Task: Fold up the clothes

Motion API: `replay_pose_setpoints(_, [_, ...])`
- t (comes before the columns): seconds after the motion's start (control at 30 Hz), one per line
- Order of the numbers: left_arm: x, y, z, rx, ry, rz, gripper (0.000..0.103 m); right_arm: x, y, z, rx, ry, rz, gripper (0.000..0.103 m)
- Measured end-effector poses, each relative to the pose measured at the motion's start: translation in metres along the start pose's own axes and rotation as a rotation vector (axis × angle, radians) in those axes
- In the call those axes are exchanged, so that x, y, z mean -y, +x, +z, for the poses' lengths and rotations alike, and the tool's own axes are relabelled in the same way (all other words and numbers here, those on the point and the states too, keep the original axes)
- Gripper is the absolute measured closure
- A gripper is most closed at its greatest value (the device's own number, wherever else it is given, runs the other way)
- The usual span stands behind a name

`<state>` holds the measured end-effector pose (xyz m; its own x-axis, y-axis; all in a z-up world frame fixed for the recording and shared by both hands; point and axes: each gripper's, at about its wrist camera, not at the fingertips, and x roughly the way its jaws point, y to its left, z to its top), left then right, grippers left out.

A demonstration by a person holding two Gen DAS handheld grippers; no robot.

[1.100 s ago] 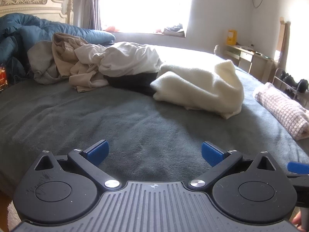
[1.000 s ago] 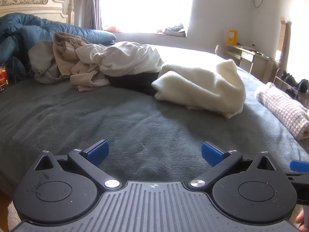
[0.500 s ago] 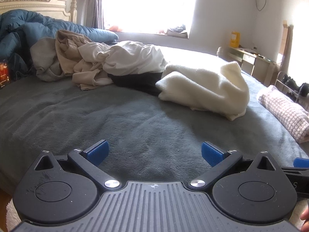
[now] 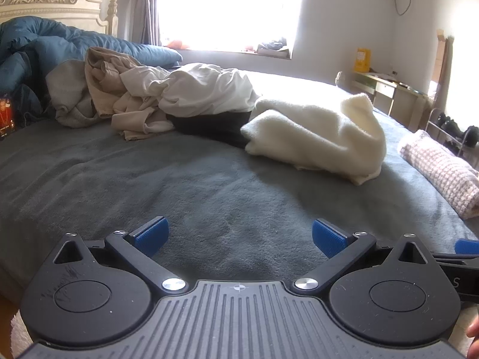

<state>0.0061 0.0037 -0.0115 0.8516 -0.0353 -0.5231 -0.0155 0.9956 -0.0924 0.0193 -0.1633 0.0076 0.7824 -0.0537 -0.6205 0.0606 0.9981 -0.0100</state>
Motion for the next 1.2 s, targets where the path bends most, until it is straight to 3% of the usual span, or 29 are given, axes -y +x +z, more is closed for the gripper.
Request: replay_pose_setpoints(1.2, [-0.0049,0.0018,-0.0015,-0.020,-0.012,0.003,0.000,-0.0027,0.0024,-0.0016,-0.005,-0.003,-0.006,0.000])
